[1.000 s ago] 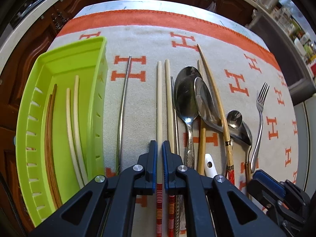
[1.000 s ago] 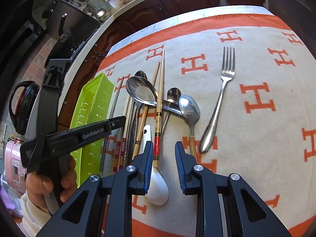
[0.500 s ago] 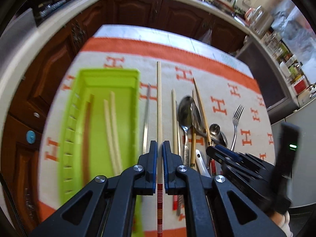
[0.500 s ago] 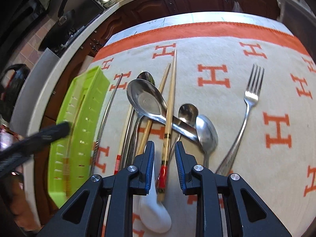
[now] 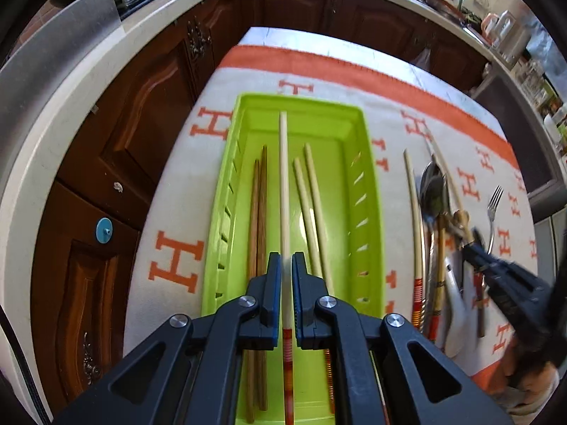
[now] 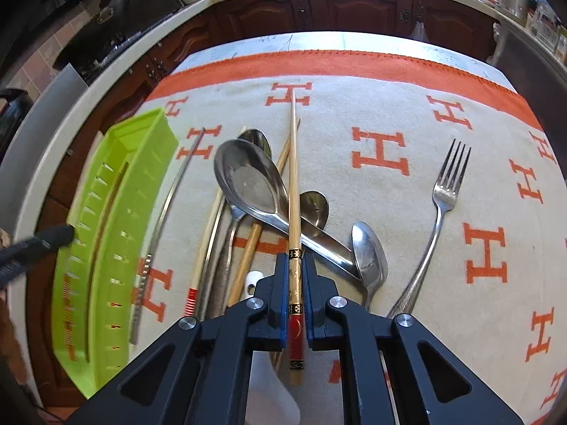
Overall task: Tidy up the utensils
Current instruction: 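Carry the chopstick toward the tray with the left tool while the right tool grasps a wooden chopstick, then lower both held chopsticks into the green tray and open both tools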
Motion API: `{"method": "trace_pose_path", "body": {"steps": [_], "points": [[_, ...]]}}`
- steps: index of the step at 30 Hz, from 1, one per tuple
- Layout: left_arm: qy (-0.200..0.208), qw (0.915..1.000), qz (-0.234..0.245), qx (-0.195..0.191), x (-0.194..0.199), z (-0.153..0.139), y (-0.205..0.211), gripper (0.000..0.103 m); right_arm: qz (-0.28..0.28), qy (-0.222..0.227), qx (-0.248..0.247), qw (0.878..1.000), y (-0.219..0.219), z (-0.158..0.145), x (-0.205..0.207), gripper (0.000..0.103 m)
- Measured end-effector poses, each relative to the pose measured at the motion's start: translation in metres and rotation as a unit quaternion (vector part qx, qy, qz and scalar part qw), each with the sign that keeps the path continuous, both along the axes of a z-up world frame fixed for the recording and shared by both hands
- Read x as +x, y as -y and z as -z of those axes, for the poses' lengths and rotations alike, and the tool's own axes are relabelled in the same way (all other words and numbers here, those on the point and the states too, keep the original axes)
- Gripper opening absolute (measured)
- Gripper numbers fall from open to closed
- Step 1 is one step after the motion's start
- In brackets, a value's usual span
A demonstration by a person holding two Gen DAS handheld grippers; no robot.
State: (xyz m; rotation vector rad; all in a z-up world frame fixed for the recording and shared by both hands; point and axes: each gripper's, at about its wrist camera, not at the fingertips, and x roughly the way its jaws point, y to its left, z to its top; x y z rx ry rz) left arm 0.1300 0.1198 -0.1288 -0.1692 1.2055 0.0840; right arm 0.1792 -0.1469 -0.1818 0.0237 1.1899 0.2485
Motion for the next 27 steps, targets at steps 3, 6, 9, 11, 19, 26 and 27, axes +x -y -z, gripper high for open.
{"method": "trace_pose_path", "body": {"steps": [3,6,9,11,19,26,27], "points": [[0.008,0.9999,0.004,-0.004,-0.002,0.0,0.0,0.021,0.01,0.008,0.017,1.0,0.004,-0.013,-0.006,0.007],[0.027,0.9996,0.004,-0.001,-0.009,-0.007,-0.002,0.049,0.017,0.007,0.043,0.999,0.005,-0.028,-0.013,0.007],[0.052,0.9985,-0.002,0.018,-0.019,-0.017,-0.007,0.07,0.011,0.016,0.06,0.998,0.0,-0.049,-0.026,0.007],[0.065,0.9975,-0.008,0.025,-0.027,-0.023,-0.011,0.081,0.002,0.021,0.069,0.997,-0.01,-0.061,-0.033,0.007],[0.088,0.9936,-0.071,0.008,-0.064,-0.03,-0.049,0.1,-0.052,0.018,0.128,0.99,-0.078,-0.104,-0.065,0.007],[0.076,0.9885,-0.131,-0.004,-0.088,-0.026,-0.079,0.102,-0.062,-0.022,0.142,0.988,-0.132,-0.093,-0.079,0.007],[0.069,0.9891,-0.129,-0.01,-0.091,-0.024,-0.084,0.102,-0.063,-0.026,0.141,0.988,-0.136,-0.089,-0.08,0.007]]}}
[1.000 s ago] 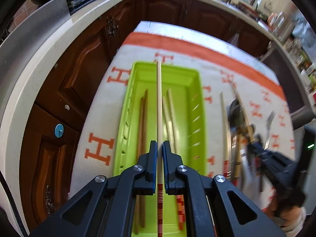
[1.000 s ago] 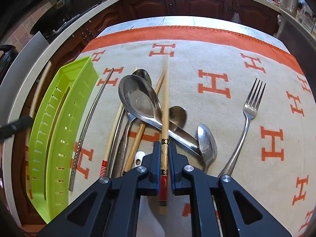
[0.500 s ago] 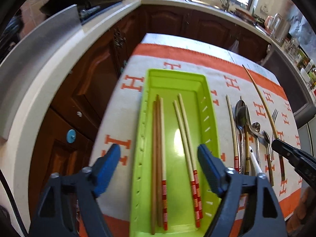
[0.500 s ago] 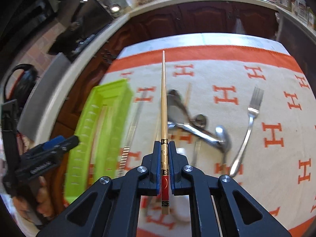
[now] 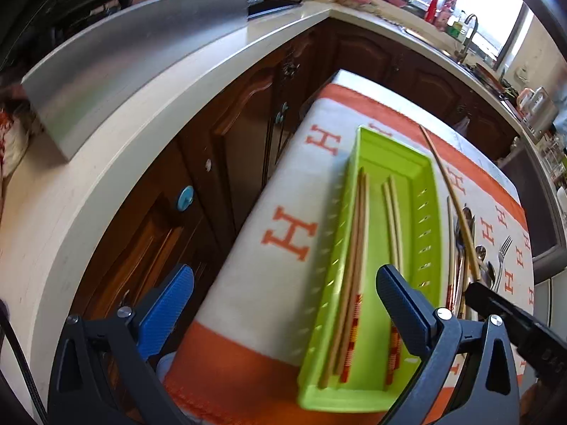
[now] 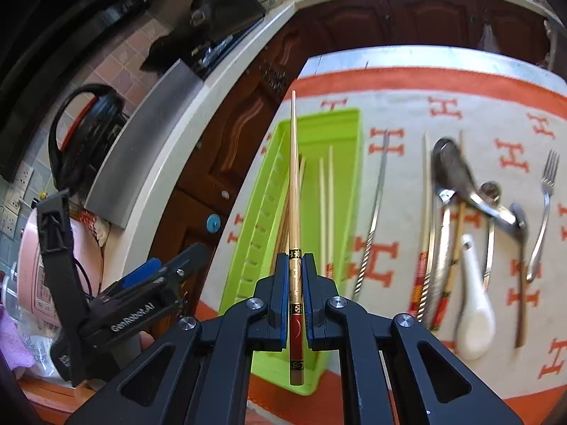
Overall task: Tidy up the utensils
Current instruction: 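Lower both held chopsticks into the green tray and open both tools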
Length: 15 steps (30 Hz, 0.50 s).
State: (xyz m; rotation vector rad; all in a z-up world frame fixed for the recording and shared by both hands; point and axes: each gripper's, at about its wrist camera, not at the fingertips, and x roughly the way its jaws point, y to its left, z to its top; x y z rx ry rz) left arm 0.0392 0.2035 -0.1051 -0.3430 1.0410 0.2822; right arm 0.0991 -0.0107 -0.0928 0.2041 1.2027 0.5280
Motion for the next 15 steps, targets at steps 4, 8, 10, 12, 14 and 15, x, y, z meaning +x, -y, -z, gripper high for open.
{"method": "trace_pose_path", "body": {"steps": [4,8,10,12,14,15], "points": [[-0.007,0.9998,0.016,0.0,-0.008,0.009,-0.006,0.102,0.01,-0.013,-0.011,1.0,-0.012,0.014,-0.005,0.007],[-0.013,0.9989,0.031,0.033,-0.015,0.012,0.0,0.102,0.008,-0.032,-0.014,0.999,-0.022,0.024,-0.007,0.007],[-0.011,0.9983,0.03,0.048,-0.017,0.013,0.003,0.102,0.011,-0.038,-0.014,0.999,-0.024,0.03,-0.004,0.008],[-0.014,0.9984,0.031,0.045,-0.018,0.013,0.004,0.102,0.012,-0.045,-0.015,0.999,-0.026,0.033,-0.005,0.013],[-0.024,0.9982,0.037,0.04,-0.018,0.016,0.006,0.102,0.013,-0.042,-0.015,0.999,-0.026,0.034,-0.005,0.021],[-0.025,0.9981,0.038,0.04,-0.019,0.016,0.008,0.102,0.013,-0.037,-0.017,0.999,-0.025,0.033,-0.006,0.022]]}}
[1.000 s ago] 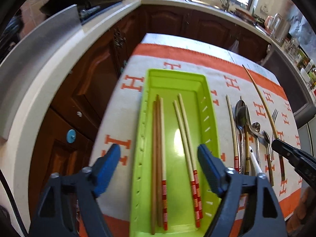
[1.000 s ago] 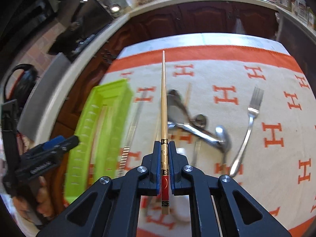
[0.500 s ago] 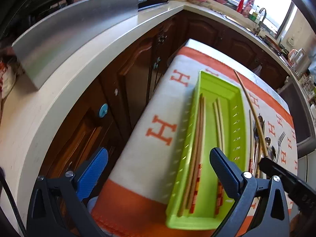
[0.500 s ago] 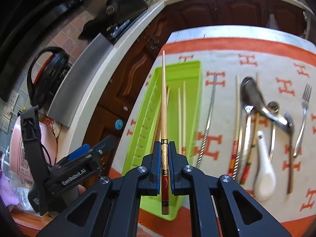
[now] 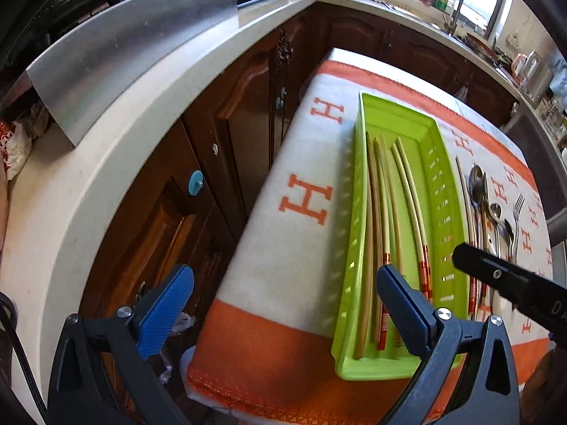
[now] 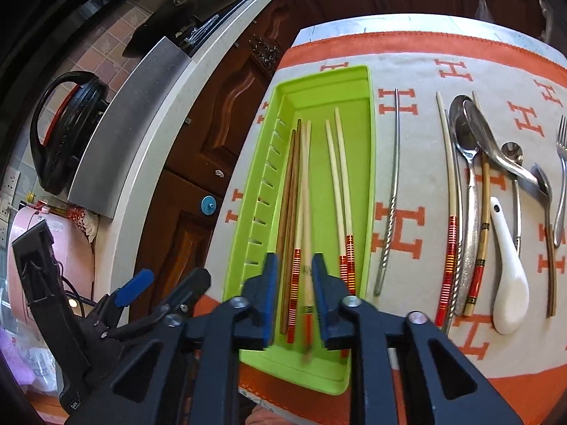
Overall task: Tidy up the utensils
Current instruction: 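Lower both held chopsticks into the green tray and open both tools, then move the left tool back to the utensils and grasp a metal spoon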
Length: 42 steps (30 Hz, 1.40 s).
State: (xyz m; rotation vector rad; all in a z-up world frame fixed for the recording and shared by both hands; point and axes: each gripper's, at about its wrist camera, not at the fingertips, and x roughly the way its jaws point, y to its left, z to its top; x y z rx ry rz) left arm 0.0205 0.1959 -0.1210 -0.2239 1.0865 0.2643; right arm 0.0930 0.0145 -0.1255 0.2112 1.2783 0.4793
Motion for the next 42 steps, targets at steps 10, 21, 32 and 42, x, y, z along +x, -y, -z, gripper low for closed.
{"method": "trace_pose_path", "body": {"steps": [10,21,32,42], "points": [[0.024,0.9991,0.029,-0.018,-0.009,-0.005,0.03,0.102,0.014,0.054,-0.036,0.998,0.034,-0.017,-0.023,0.023],[0.03,0.9958,0.086,-0.003,-0.013,-0.012,0.101,0.092,0.056,0.09,-0.032,0.994,0.116,-0.029,-0.047,0.023],[0.048,0.9855,0.161,0.024,0.002,-0.024,0.184,0.092,0.116,0.094,-0.018,0.989,0.21,-0.025,-0.058,0.023],[0.061,0.9842,0.161,-0.04,0.061,-0.02,0.207,0.072,0.145,0.093,-0.004,0.985,0.26,-0.011,-0.048,0.023]]}}
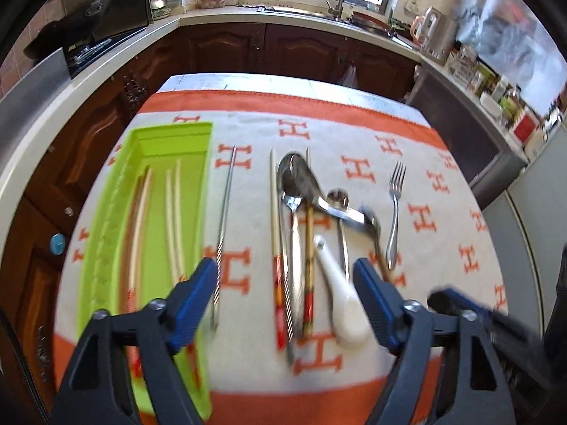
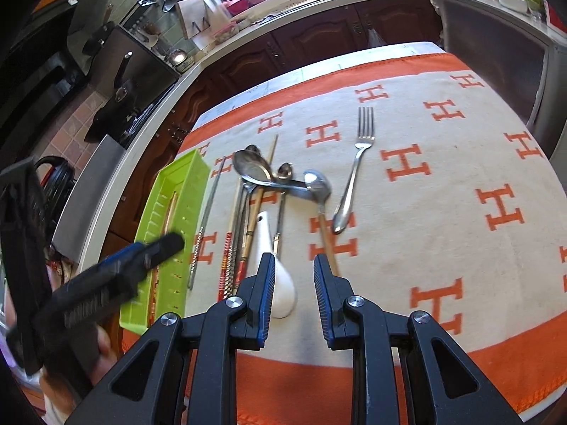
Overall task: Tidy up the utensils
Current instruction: 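Move the left tool back to the utensils and grasp a metal spoon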
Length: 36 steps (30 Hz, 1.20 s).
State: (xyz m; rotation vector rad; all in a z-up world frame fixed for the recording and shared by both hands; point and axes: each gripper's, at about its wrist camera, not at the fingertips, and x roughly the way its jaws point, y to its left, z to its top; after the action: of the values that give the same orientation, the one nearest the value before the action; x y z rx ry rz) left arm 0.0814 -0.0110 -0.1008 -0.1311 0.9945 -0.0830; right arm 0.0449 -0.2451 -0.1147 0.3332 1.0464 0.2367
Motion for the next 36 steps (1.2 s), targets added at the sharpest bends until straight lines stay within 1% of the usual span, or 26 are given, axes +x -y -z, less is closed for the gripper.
{"method": "trace_pose_path", "body": {"steps": [1,6,8,9,11,13,16,18,21,23,24,25,27,29,32,36], "points": [[-0.003,1.0,-0.004,-0.006,0.009,0.003,0.001,0.068,0.002,0.0,0.002,1.0,0.003,0.002,0.001,0.023],[-0.03,0.9987,-0.018,-0.037,0.046,0.021,0.006,0.067,0.005,0.001,0.007,1.0,0.016,0.011,0.01,0.023],[-0.034,0.9988,-0.025,-0.026,0.058,0.028,0.011,0.059,0.006,0.001,0.009,1.0,0.02,0.014,0.013,0.023],[-0.037,0.9986,-0.026,-0.025,0.063,0.032,0.013,0.057,0.007,0.001,0.009,1.0,0.021,0.015,0.015,0.023],[-0.047,0.9979,-0.031,-0.032,0.075,0.042,0.015,0.05,0.007,0.0,0.01,1.0,0.024,0.02,0.02,0.023],[-0.051,0.9972,-0.04,-0.037,0.084,0.049,0.015,0.047,0.007,-0.002,0.011,1.0,0.026,0.023,0.024,0.023],[-0.052,0.9964,-0.051,-0.043,0.098,0.057,0.017,0.04,0.007,-0.004,0.014,1.0,0.029,0.029,0.029,0.023],[-0.049,0.9964,-0.053,-0.045,0.105,0.06,0.018,0.039,0.005,-0.005,0.016,1.0,0.03,0.033,0.034,0.023],[-0.039,0.9969,-0.059,-0.035,0.114,0.064,0.022,0.035,0.004,-0.009,0.02,1.0,0.032,0.039,0.04,0.023],[-0.037,0.997,-0.06,-0.033,0.118,0.067,0.023,0.025,0.003,-0.013,0.022,1.0,0.033,0.044,0.043,0.023],[-0.036,0.997,-0.059,-0.033,0.119,0.068,0.024,0.022,0.003,-0.014,0.022,1.0,0.033,0.045,0.045,0.023],[-0.037,0.997,-0.061,-0.032,0.121,0.071,0.025,0.014,0.003,-0.015,0.022,1.0,0.033,0.047,0.046,0.023],[-0.031,0.997,-0.062,-0.033,0.122,0.075,0.026,0.012,0.003,-0.018,0.023,1.0,0.034,0.051,0.049,0.023],[-0.014,0.9974,-0.063,-0.032,0.122,0.074,0.027,0.008,0.003,-0.021,0.024,0.999,0.034,0.054,0.05,0.023],[0.012,0.9982,-0.058,-0.011,0.118,0.069,0.032,0.005,0.004,-0.023,0.023,0.999,0.034,0.058,0.052,0.023],[0.012,0.9993,-0.035,-0.008,0.116,0.059,0.036,0.003,0.004,-0.026,0.023,0.999,0.032,0.063,0.055,0.023]]}}
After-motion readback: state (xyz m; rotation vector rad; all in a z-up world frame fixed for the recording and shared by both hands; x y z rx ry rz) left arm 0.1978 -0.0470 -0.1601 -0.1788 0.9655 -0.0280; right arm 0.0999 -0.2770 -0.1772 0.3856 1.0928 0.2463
